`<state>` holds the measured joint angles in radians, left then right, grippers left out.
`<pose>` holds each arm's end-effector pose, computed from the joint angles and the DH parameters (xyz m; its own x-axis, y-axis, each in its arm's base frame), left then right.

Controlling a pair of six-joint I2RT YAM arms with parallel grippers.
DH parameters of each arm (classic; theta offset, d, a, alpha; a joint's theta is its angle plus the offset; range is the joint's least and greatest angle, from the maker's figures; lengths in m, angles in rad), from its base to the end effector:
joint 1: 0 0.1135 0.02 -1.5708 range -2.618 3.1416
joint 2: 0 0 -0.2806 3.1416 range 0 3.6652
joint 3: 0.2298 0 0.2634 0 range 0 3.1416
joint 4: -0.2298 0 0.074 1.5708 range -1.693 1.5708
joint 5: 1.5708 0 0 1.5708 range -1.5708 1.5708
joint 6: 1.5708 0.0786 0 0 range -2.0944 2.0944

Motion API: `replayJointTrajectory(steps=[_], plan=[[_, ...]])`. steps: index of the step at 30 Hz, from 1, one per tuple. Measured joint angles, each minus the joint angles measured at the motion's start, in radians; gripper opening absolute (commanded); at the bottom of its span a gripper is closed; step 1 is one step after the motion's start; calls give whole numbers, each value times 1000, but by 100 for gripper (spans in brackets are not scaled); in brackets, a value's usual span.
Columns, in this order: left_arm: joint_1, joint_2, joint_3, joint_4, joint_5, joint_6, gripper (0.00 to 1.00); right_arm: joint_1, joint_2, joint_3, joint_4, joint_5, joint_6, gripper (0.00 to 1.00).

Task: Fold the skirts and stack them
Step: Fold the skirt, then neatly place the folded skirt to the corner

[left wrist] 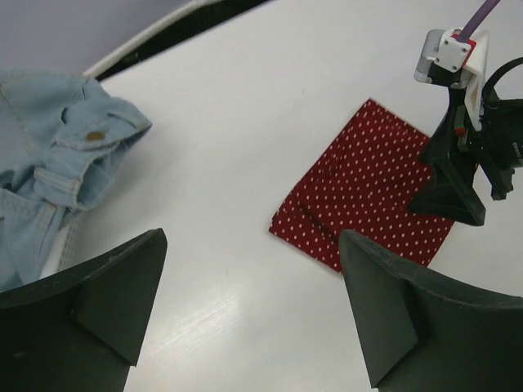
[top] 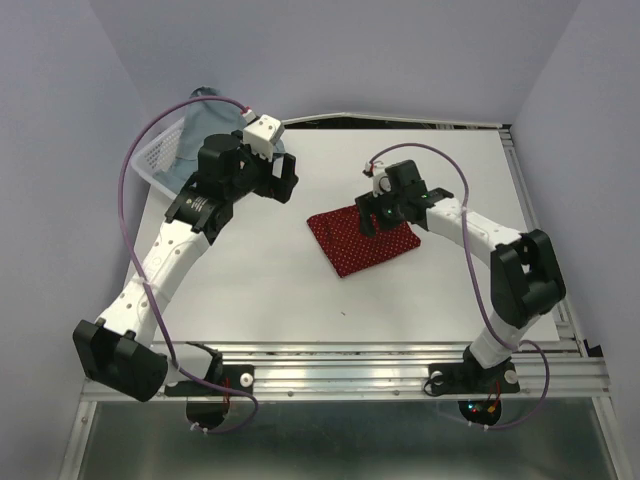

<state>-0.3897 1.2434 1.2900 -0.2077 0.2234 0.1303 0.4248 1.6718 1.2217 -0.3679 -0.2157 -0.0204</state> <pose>0.3004 -0.1422 0.4269 -0.0727 0.1668 -0.9833 0.5872 0.8041 0.0930 0.3652 0.1836 0.2251 -0.6539 -0.3176 -0.6867 -0.5494 0.8234 0.1422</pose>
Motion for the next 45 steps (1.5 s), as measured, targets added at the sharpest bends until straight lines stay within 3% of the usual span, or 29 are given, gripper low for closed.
replayJointTrajectory(steps=[7,12,17,22,26,30,45], plan=[[17,96,-19,-134,-24,-1,98,102,209,32,-34,100,-6,80],[20,96,-28,-157,-27,-4,99,91,243,56,-23,214,16,83],[26,96,-28,-159,-29,-3,98,-50,233,23,32,225,35,84],[29,98,-39,-156,-30,-3,98,-358,158,-93,92,230,-3,84],[32,119,-40,-156,-26,-5,98,-532,129,-133,101,217,-50,83],[32,144,-40,-156,-17,-7,98,-602,126,-136,103,190,-104,83],[68,169,-26,-198,26,3,98,-689,142,-114,97,137,-248,84]])
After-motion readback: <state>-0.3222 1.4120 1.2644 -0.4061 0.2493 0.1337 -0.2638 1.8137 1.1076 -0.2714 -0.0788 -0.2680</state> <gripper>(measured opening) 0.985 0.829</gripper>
